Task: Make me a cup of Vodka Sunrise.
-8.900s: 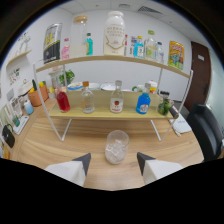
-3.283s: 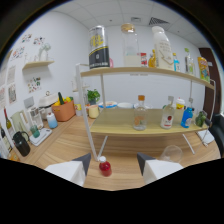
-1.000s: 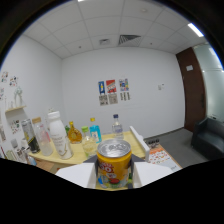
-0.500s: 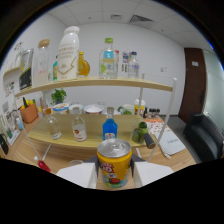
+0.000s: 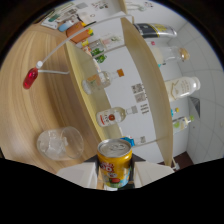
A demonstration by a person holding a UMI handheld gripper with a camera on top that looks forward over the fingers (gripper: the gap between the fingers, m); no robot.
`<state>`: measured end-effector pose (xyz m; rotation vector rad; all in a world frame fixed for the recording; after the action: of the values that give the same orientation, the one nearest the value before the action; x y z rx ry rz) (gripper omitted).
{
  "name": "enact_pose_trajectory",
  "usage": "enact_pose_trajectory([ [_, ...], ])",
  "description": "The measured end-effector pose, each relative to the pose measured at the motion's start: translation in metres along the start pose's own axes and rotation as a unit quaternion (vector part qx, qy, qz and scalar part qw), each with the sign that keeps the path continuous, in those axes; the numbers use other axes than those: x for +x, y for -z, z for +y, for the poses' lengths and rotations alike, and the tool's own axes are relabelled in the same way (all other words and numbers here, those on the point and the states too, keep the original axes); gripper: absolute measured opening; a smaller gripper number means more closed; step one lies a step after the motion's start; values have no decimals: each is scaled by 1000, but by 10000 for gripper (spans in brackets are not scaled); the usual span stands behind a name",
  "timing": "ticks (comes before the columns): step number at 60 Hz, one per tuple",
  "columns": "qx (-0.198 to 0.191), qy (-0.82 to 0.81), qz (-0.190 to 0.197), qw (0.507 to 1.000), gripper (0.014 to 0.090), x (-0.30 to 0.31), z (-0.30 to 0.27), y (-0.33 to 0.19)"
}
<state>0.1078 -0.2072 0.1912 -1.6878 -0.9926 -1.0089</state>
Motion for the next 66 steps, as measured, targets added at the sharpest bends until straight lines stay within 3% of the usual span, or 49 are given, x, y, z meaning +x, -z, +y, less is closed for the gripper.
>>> enact_pose_trajectory([
  [14, 25, 254, 45, 966, 501, 3, -18, -5],
  [23, 24, 355, 48, 933, 504, -3, -19, -4],
  [37, 33, 356, 49, 932, 504, -5, -21, 0],
  [45, 46, 265, 51, 962, 504, 7, -26, 9],
  [54, 88, 19, 35, 995, 505, 41, -40, 35],
  [59, 123, -114, 32, 985, 507, 65, -42, 46],
  [66, 136, -305, 0, 943, 510, 91, -23, 52],
])
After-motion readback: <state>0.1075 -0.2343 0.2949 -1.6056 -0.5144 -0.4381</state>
